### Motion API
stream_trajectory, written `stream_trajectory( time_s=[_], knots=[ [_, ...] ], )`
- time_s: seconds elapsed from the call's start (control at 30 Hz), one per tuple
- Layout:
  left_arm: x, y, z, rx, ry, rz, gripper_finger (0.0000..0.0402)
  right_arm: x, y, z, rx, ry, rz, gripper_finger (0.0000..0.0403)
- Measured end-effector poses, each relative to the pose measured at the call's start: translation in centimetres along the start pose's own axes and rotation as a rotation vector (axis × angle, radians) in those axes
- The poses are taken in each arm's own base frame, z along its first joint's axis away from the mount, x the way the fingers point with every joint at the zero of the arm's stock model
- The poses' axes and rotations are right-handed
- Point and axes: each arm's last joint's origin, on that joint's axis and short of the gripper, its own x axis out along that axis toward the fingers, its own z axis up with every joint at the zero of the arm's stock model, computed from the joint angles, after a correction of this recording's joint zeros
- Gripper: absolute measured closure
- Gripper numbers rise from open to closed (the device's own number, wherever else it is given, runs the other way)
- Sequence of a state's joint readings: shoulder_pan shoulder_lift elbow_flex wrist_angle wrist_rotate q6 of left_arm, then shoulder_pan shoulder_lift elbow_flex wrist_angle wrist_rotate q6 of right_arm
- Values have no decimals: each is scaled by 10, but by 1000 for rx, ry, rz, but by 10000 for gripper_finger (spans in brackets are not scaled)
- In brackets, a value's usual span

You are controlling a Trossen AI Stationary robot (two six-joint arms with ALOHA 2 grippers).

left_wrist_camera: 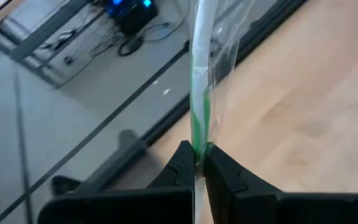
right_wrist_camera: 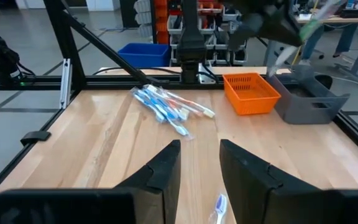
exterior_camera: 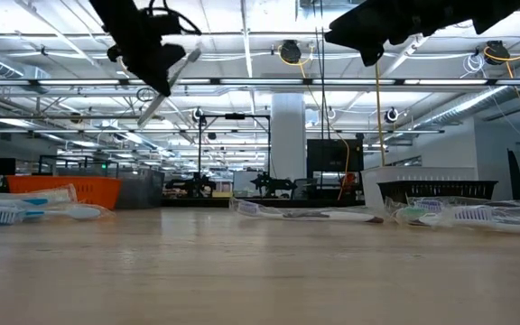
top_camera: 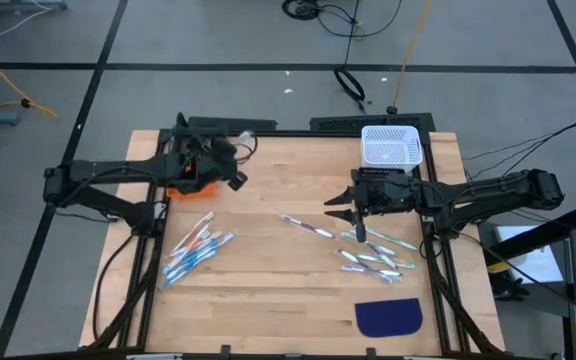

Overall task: Pick & Place Toothbrushes
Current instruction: Put the green toothbrush into the gray bin

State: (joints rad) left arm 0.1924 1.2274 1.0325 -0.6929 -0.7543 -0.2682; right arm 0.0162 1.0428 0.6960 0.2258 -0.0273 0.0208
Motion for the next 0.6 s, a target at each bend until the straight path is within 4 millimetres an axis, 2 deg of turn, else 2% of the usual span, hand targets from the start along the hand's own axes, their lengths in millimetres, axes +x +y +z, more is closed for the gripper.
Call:
stream_trajectory(
  time_s=[0.3,0.47,0.6],
  knots=[
    [37,50,1,-28,131,143,398,0,0,-2,1,21,-1,302],
    [52,78,-3,-68,204,150,398,0,0,-2,2,21,-1,303],
    [63,93,-6,-67,247,168,398,0,0,-2,2,20,-1,303]
  ],
)
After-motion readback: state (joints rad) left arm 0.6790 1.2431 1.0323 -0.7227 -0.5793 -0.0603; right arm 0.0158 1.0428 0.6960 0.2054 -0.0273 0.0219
